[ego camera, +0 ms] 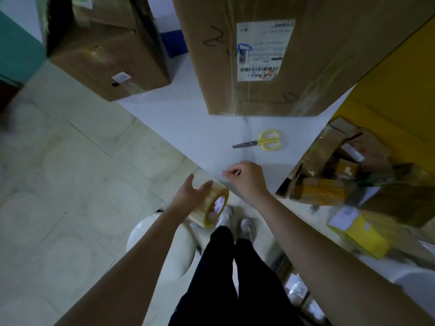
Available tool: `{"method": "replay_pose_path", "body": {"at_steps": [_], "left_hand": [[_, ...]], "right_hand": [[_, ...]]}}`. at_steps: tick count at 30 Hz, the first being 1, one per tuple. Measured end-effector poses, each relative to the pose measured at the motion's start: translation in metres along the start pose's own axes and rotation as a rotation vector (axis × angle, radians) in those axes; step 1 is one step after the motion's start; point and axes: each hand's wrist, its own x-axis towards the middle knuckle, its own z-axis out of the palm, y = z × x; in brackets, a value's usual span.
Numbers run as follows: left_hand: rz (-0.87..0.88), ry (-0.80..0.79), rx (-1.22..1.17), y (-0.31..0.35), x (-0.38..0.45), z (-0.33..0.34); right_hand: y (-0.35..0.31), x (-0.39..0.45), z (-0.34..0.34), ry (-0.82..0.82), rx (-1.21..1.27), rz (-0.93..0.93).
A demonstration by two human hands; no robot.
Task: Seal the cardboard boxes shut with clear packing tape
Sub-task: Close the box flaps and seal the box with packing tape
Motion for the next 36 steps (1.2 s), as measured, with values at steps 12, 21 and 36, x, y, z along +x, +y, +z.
{"method": "replay_pose_path", "body": {"at_steps": [12,21,36], "left_hand": [[0.218,-0.072,0.294,0.000,0.028,0.011],[0.161,-0.123,0.108,0.001,0.046,0.023],[0.083,-0.037,-0.034,0.022,0.055,0.036]], "right_hand": [[0.001,-0.011,0.018,0.072,-0.185,0.055],[-0.015,0.021,-0.010,-0.121,-0.635,0.203],[0.004,0.018,-0.001,-0.070,-0.467,0.308]]}}
